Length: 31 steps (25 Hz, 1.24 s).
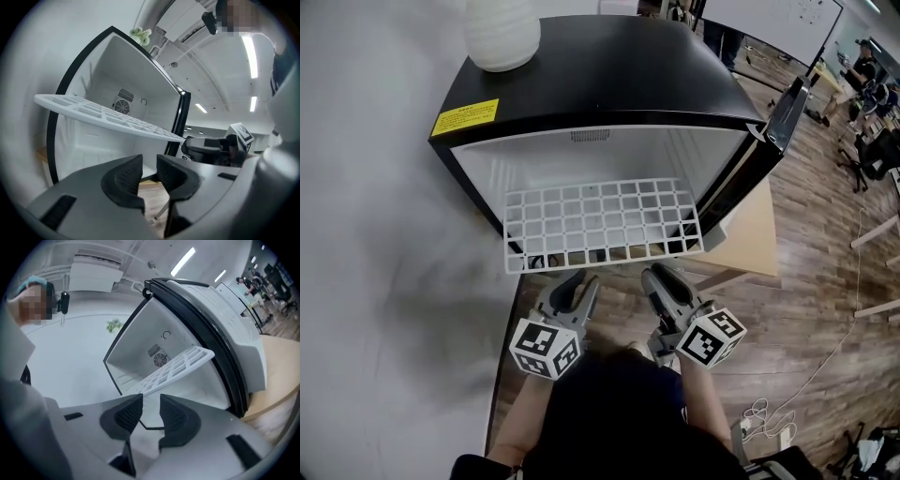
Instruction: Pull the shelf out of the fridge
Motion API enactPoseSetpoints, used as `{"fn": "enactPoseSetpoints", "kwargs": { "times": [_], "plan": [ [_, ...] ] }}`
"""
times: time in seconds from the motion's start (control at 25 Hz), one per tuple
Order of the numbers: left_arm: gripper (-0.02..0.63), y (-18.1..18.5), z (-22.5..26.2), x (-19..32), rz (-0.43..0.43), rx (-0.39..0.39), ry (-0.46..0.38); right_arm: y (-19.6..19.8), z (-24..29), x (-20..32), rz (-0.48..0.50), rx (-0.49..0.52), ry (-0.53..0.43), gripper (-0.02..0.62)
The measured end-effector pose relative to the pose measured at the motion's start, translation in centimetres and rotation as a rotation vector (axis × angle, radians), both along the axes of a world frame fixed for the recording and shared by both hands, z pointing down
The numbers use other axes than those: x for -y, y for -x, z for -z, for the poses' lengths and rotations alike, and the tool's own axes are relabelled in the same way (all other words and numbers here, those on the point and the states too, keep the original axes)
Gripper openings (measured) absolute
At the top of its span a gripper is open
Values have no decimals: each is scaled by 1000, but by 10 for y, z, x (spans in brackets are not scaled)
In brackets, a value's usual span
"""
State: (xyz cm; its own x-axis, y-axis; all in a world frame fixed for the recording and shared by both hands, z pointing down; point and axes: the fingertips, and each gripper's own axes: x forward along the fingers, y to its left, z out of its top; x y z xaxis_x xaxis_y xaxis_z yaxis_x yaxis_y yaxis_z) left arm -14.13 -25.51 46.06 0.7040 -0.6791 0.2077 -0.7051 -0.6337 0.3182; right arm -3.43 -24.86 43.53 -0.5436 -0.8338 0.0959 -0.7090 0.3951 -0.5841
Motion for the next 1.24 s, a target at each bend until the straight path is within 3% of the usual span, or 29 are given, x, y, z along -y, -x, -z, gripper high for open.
{"fn": "enactPoseSetpoints", "kwargs": {
  "times": [0.16, 0.32, 0.52, 1.24],
  "plan": [
    [39, -5, 1, 0, 5, 24, -65, -9, -2, -3, -64, -168, -82, 36],
    [10, -10, 4, -3, 3, 47, -125, -14, -3, -6, -105, -205, -139, -8],
    [5, -12, 4, -6, -5, 53, -136, -13, -3, -8, -100, -256, -175, -9],
    [4, -7, -3, -6, 12, 63, -115, -11, -11, -11, -81, -224, -142, -9]
  ]
}}
